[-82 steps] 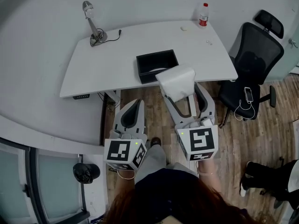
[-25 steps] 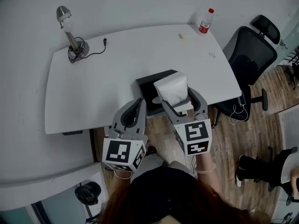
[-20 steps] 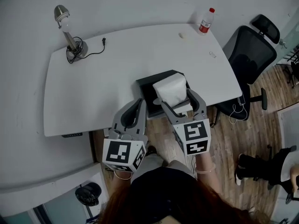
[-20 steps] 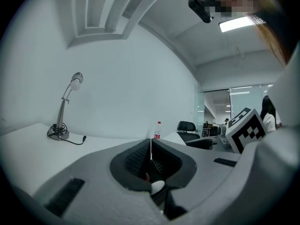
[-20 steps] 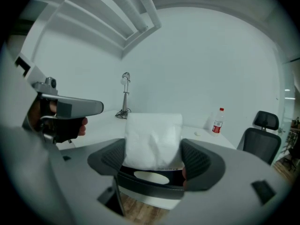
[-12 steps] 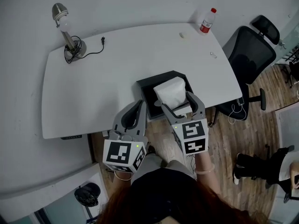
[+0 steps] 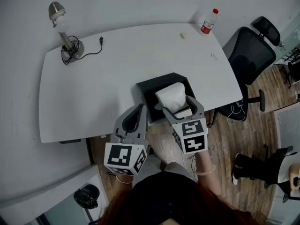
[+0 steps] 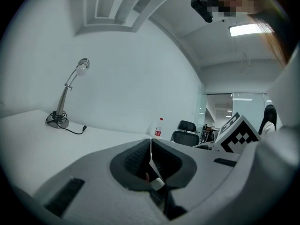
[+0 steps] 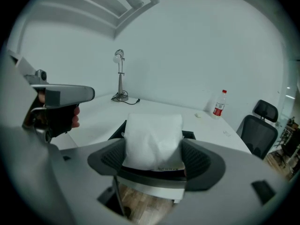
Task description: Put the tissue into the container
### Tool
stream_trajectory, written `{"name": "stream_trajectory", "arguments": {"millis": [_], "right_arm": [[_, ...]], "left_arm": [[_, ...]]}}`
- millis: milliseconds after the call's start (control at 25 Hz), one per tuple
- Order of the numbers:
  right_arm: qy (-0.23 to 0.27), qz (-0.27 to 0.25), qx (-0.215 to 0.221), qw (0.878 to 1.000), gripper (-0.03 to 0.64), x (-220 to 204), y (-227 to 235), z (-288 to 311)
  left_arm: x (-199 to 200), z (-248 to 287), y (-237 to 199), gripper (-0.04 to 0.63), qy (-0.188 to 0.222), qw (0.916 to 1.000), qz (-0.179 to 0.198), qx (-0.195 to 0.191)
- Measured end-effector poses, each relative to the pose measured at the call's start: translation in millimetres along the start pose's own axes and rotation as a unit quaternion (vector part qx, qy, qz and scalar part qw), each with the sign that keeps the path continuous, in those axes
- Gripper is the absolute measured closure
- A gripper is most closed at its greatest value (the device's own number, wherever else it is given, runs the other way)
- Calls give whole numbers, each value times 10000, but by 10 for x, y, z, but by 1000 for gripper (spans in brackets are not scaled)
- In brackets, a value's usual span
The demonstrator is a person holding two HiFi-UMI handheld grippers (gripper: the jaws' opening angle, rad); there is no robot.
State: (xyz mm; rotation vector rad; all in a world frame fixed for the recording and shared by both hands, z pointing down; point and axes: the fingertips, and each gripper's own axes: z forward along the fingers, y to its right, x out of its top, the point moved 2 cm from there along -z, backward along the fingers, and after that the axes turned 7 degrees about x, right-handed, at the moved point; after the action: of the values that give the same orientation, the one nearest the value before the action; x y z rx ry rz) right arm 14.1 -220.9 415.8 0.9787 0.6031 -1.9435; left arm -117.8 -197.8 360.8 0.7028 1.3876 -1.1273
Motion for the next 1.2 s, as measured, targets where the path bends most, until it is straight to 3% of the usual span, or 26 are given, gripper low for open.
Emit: {"name": "stream_trajectory", "arguments": {"millis": [680,1200], "right_arm": [[-1028,341,286,9937,227,-164,56,271],[-1633,245,404,9854,227,-259,56,392]], "left_arm": [[-117,136,-124,566,-117,9996,-258,84],[-141,215,-204,566,-163,9991,-357,181]]}}
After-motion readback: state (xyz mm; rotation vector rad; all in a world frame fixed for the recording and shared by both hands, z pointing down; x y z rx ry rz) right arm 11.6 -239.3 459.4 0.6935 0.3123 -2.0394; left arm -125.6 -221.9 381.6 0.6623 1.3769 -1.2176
